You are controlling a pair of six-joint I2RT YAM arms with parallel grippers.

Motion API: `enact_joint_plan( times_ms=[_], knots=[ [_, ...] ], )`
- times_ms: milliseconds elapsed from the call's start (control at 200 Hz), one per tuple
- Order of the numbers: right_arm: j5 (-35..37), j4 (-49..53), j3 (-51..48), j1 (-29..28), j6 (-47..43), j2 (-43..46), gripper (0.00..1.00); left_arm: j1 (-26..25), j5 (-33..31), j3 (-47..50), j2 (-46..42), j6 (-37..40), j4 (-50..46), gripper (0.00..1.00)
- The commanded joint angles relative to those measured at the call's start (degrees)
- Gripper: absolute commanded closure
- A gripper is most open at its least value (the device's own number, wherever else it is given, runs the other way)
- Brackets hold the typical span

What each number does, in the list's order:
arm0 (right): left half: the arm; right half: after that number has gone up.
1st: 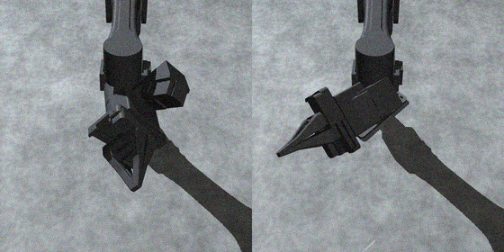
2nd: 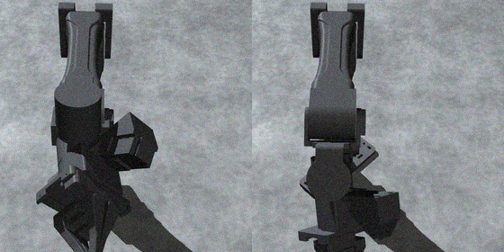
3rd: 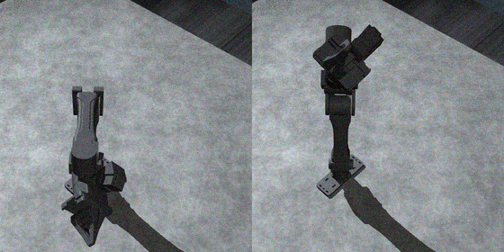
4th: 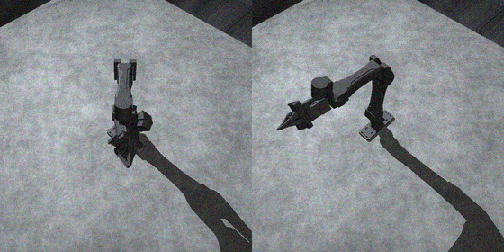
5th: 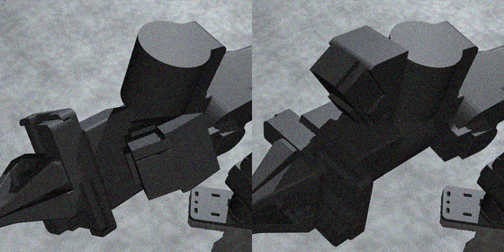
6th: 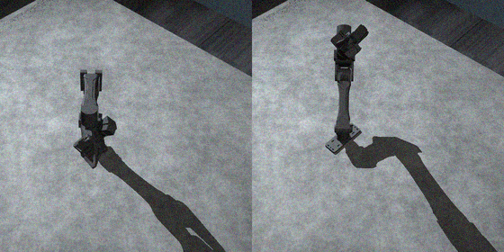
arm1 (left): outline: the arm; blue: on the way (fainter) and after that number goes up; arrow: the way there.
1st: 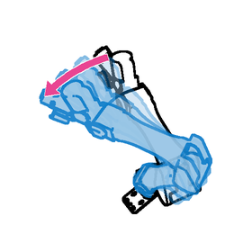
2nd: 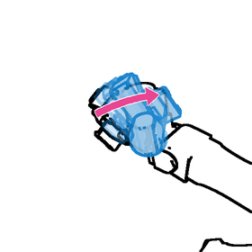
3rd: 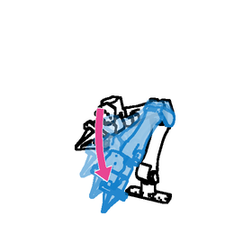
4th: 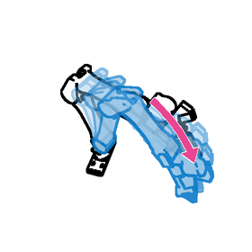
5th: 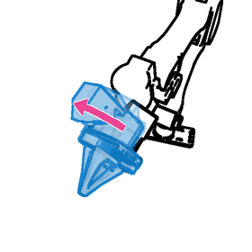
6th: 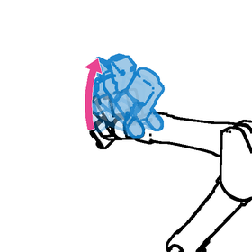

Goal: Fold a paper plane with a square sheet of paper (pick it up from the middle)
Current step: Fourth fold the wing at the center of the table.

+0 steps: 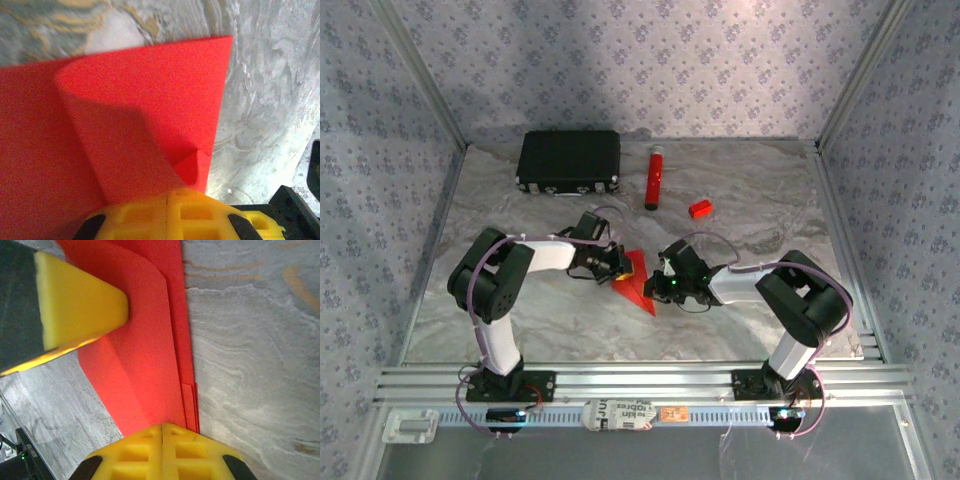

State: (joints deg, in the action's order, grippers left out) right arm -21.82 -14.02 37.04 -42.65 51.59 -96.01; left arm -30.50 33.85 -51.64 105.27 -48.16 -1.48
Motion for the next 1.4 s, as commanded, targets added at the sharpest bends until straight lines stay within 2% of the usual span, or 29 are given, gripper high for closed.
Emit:
enact_joint_plan(
  times_ms=[0,755,1029,1214,1394],
  knots=[
    [3.01,10.46,-3.26,-0.15,-1.36,-1.34,1.0,2.74,-5.46,-1.34,1.84,1.92,-1.42,0.98],
    [2.1,11.3,-3.99,0.27,-2.93,0.46,1.0,10.7,-4.89,-7.76,5.38,7.31,-7.05,0.97],
    [0.99,12.42,-3.33,0.75,-4.42,0.61,1.0,10.9,-4.16,-10.06,4.11,7.8,-9.22,0.97],
    [0.91,12.79,-3.07,1.08,-4.66,0.65,1.0,10.64,-3.01,-9.34,-0.51,6.92,-9.25,0.96],
    [0.95,13.19,-2.73,1.52,-4.83,0.52,1.0,7.58,-1.58,-6.66,-5.03,5.82,-7.36,0.95]
  ],
)
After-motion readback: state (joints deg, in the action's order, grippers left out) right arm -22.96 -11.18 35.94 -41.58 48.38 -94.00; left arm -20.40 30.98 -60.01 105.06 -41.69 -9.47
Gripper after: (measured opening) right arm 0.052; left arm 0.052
